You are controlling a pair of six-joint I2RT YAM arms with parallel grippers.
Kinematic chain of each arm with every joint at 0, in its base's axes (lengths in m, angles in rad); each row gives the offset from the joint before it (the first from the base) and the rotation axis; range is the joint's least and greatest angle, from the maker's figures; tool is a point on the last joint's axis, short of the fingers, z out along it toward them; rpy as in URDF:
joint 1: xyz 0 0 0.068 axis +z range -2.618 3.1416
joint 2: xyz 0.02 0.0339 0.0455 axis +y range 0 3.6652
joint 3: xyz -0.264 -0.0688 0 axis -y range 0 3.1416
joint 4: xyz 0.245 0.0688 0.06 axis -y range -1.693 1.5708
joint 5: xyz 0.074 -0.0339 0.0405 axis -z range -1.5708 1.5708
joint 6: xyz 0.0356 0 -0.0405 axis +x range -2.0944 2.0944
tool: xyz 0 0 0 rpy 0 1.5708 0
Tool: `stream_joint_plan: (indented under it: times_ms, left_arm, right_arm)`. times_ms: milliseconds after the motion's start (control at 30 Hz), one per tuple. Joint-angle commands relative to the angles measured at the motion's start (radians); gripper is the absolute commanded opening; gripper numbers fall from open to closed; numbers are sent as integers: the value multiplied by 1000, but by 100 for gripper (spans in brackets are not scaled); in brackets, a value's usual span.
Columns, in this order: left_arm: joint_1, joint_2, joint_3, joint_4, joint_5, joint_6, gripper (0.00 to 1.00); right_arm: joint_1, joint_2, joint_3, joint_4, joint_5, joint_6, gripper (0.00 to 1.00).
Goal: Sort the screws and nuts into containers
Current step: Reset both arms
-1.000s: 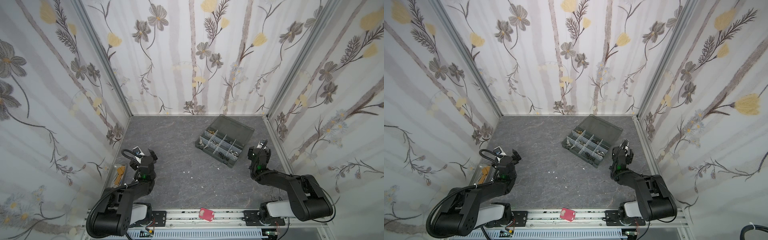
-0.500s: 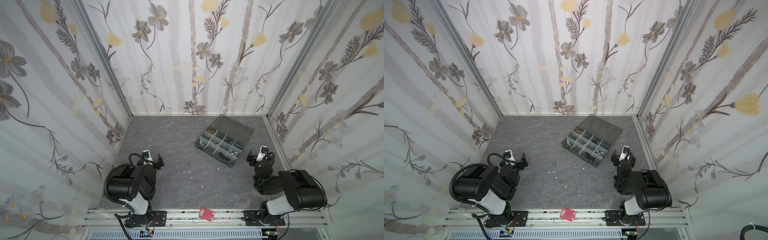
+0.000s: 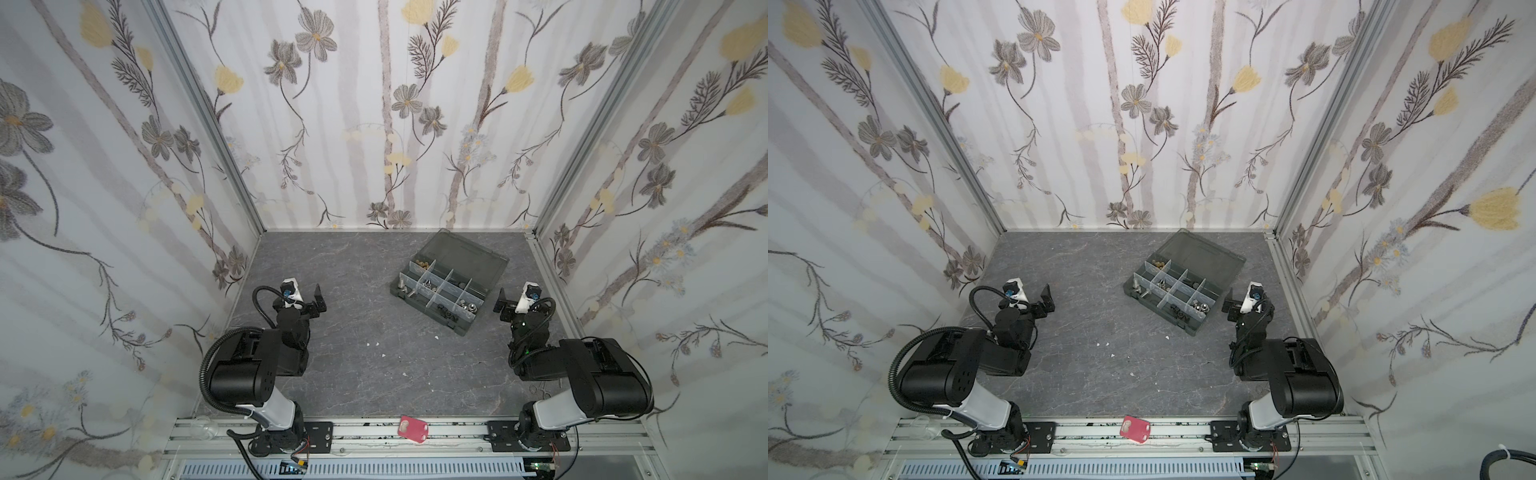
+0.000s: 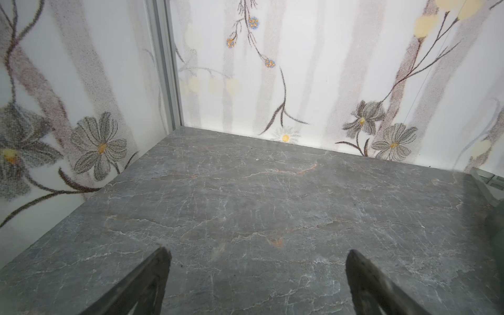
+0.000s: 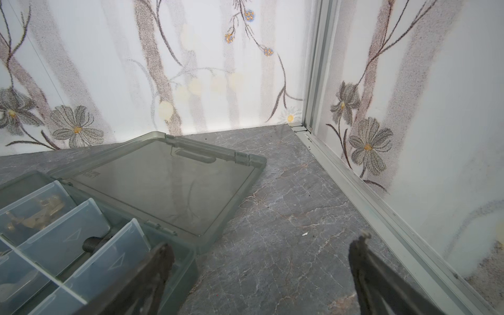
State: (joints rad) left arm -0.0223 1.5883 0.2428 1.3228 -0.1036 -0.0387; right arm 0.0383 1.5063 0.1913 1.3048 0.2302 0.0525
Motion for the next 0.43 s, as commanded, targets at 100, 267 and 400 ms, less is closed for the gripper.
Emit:
stream_joint_plan:
  times_ms: [100,267,400]
  left_arm:
    - [1,-3,7,-2,10,-15,100]
    - [1,-2,6,-2,10,-15,100]
    - [0,-2,6,-2,10,-14,100]
  right_arm:
    - [1,4,0,24,-5,10,100]
    - [-2,8,11,7,-9,11,100]
    - [2,2,1,21,-9,7,100]
